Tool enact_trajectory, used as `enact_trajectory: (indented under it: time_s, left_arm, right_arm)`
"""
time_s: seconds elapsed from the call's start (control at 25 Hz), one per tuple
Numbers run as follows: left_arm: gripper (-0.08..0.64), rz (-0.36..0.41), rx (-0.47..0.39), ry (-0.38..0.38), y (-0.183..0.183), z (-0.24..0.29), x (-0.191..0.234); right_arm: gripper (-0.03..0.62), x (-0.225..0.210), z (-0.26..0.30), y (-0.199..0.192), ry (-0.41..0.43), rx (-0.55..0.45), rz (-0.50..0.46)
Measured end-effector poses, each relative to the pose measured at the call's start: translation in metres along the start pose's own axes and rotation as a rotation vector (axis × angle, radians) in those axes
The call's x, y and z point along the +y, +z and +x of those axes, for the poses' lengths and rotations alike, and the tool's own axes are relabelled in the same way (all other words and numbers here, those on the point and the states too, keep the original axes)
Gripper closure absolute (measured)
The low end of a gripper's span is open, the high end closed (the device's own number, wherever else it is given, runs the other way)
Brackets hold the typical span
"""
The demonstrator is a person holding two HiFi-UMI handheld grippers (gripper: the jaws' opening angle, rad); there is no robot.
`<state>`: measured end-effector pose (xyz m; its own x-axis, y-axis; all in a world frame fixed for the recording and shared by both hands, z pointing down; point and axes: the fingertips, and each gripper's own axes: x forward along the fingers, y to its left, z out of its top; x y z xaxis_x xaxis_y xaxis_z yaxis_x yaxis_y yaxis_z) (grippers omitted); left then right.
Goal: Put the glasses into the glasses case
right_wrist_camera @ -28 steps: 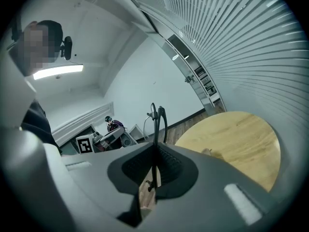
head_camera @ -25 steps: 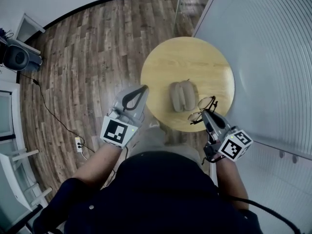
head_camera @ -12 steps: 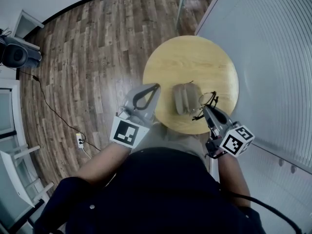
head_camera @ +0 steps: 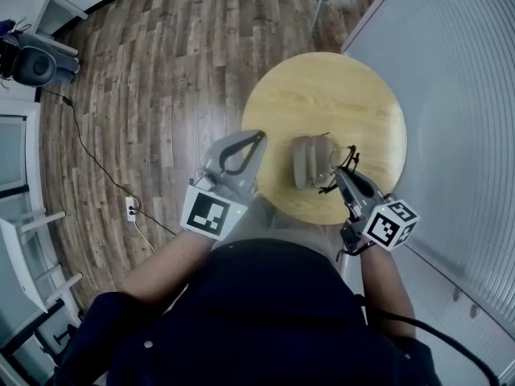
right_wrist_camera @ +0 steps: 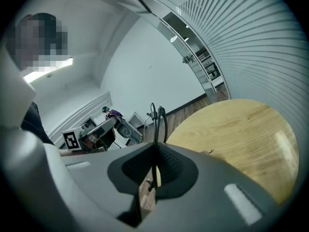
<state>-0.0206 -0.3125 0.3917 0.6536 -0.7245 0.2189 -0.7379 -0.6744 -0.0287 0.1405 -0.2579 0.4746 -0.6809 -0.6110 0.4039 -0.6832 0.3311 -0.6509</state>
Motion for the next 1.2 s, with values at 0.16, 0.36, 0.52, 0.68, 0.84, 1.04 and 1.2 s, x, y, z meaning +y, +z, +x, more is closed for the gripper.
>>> enact_trajectory:
  time_s: [0.16, 0.36, 0.52, 0.68, 0.84, 1.04, 1.2]
  left_arm:
    - [0.554, -0.012, 0.017, 0.022, -0.016, 0.004, 0.001]
    - [0.554, 0.007, 0.058, 0.008, -0.041, 0.016, 0.004]
    - [0.554, -0.011, 0.073, 0.022, -0.055, 0.018, 0.006]
    - [0.554, -0.017, 0.087, 0.034, -0.067, 0.036, 0.023]
    - [0.554, -0.027, 0.098, 0.055, -0.08, 0.05, 0.038]
    - [0.554, -0.058, 0.118, 0.074, -0.098, 0.05, 0.034]
    - [0.554, -0.059, 0.134, 0.064, -0.116, 0.052, 0.03]
  right_arm:
    - [0.569, -0.013, 0.009, -0.012, 0.004, 0.046, 0.005]
    - [0.569, -0.026, 0.03, -0.022, 0.013, 0.097, 0.009]
    - [0.569, -0.035, 0.039, -0.038, 0.016, 0.136, 0.018]
    - [0.569, -0.053, 0.063, -0.042, 0.014, 0.182, 0.038]
    - [0.569, -0.067, 0.081, -0.048, 0.013, 0.218, 0.059]
    - [0.569, -0.075, 0.089, -0.066, 0.017, 0.247, 0.066]
    - [0.569, -0.085, 0.101, -0.079, 0.015, 0.273, 0.071]
